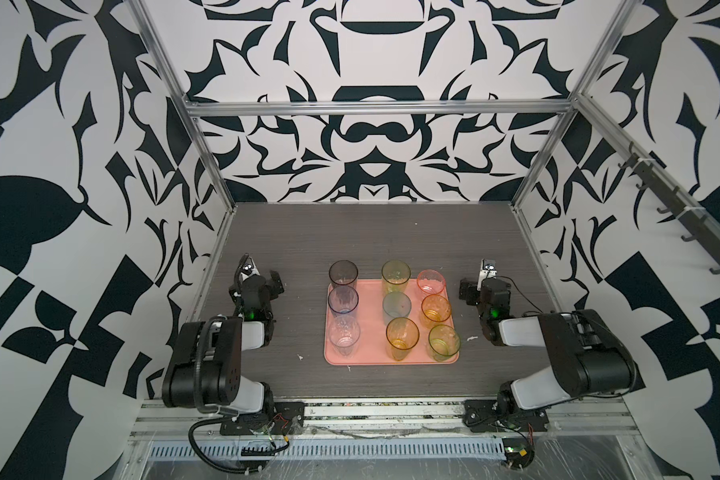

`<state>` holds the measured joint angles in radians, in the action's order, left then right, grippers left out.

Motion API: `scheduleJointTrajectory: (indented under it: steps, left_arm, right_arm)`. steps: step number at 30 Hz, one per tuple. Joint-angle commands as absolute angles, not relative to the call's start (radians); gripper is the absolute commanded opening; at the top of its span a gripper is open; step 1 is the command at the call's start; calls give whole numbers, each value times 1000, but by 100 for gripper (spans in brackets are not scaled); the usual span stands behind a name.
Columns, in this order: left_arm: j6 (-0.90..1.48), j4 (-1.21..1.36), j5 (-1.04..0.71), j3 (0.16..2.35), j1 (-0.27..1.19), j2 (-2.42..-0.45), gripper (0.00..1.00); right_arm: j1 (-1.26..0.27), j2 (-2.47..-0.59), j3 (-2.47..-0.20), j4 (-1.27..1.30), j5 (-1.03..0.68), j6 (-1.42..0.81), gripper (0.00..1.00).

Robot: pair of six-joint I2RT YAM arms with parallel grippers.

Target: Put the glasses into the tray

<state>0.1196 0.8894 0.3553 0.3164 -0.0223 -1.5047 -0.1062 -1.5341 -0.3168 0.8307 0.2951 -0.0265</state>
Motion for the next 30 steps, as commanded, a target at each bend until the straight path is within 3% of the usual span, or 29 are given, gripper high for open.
scheduleJointTrajectory:
  steps: [1, 4, 30]
  left_arm:
    - [85, 1054, 227, 303, -25, -1556, 99]
    - [121, 897, 297, 378, -27, -1552, 100]
    - [123, 998, 302, 321, -27, -1537, 100]
  right_arm:
    - [-106, -1563, -343, 962, 232, 7, 100]
    - [-104, -1561, -347, 940, 227, 5, 100]
    - [-104, -1540, -296, 1006, 230, 0, 100]
